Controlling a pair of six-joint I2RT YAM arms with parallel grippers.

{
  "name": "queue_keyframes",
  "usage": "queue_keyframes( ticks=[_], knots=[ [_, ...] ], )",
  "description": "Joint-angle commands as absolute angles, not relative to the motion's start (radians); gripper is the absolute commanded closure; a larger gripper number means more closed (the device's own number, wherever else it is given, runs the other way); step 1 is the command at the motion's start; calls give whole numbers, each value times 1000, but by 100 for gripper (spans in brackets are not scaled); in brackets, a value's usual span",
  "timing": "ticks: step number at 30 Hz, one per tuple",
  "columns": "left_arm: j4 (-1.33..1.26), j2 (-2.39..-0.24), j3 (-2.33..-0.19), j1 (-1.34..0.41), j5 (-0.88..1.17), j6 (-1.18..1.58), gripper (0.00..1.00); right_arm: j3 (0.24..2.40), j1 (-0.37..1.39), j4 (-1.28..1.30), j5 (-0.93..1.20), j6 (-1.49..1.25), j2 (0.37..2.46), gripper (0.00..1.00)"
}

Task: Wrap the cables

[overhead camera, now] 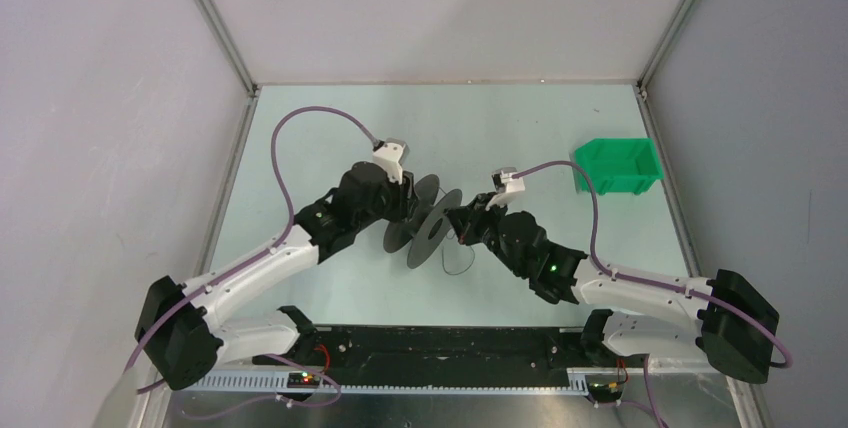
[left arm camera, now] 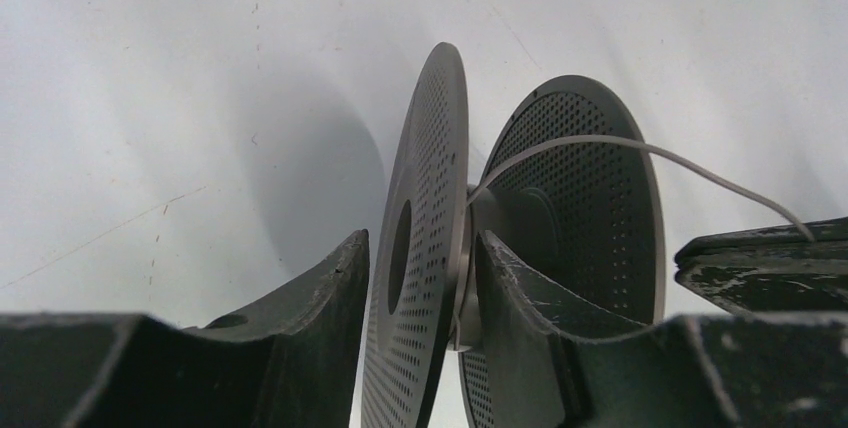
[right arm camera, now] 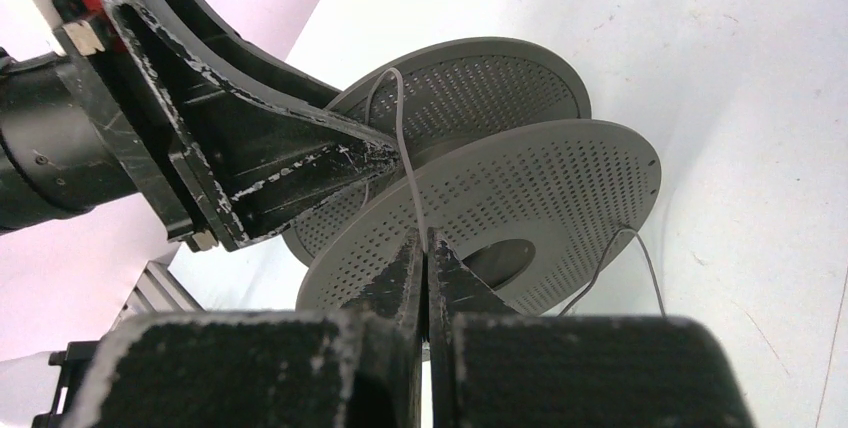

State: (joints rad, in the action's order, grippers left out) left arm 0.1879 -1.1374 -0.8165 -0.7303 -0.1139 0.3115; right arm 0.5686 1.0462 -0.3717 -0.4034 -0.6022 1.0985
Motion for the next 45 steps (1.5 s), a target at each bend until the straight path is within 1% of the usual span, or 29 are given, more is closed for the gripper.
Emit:
queue_keyframes(
  ticks=[1, 5, 7, 10, 12, 17, 19, 21, 23, 24, 29, 33, 36, 38, 39, 40, 41, 42, 43, 44, 45],
  knots=[
    [138, -1140, -807, -735, -154, 285, 53, 563, 1054, -424, -421, -619, 1082, 100],
    [139, -1147, -807, -739, -163, 279, 55, 563, 1053, -420, -421, -618, 1089, 100],
    [139, -1151, -808, -742, -164, 275, 58, 560, 1054, -419, -421, -619, 1094, 100],
    [139, -1152, -807, -745, -170, 268, 66, 554, 1054, -424, -420, -619, 1096, 100],
    [140, -1151, -804, -746, -186, 271, 68, 554, 1054, -423, -417, -617, 1100, 100],
    [143, -1148, -801, -747, -197, 275, 68, 554, 1052, -421, -415, -607, 1120, 100],
    [144, -1148, -801, -748, -194, 272, 70, 554, 1052, -420, -415, -606, 1128, 100],
    [145, -1151, -797, -748, -194, 268, 74, 553, 1051, -423, -414, -605, 1131, 100],
    [146, -1153, -795, -750, -185, 264, 81, 550, 1051, -430, -413, -602, 1133, 100],
    [145, -1156, -796, -751, -182, 260, 86, 548, 1052, -434, -413, -601, 1133, 100],
    [146, -1158, -804, -756, -185, 245, 99, 541, 1051, -469, -392, -592, 1132, 100],
    [147, -1151, -810, -758, -196, 241, 100, 540, 1052, -490, -365, -585, 1138, 100],
    [156, -1140, -815, -758, -210, 248, 100, 540, 1052, -492, -365, -578, 1136, 94],
    [182, -1132, -824, -759, -245, 264, 100, 540, 1051, -493, -364, -556, 1131, 87],
    [192, -1127, -828, -758, -272, 275, 100, 540, 1050, -494, -353, -524, 1129, 80],
    [213, -1124, -832, -758, -306, 280, 100, 540, 1049, -497, -345, -503, 1122, 75],
    [225, -1119, -840, -757, -324, 287, 100, 540, 1047, -499, -328, -454, 1118, 68],
    [250, -1117, -845, -757, -346, 286, 100, 540, 1046, -497, -317, -427, 1107, 64],
    [258, -1109, -855, -756, -355, 278, 100, 540, 1044, -496, -291, -375, 1099, 56],
    [280, -1105, -860, -756, -376, 275, 100, 536, 1041, -498, -273, -345, 1081, 53],
    [291, -1092, -871, -754, -385, 272, 100, 532, 1039, -501, -236, -286, 1070, 46]
  ],
)
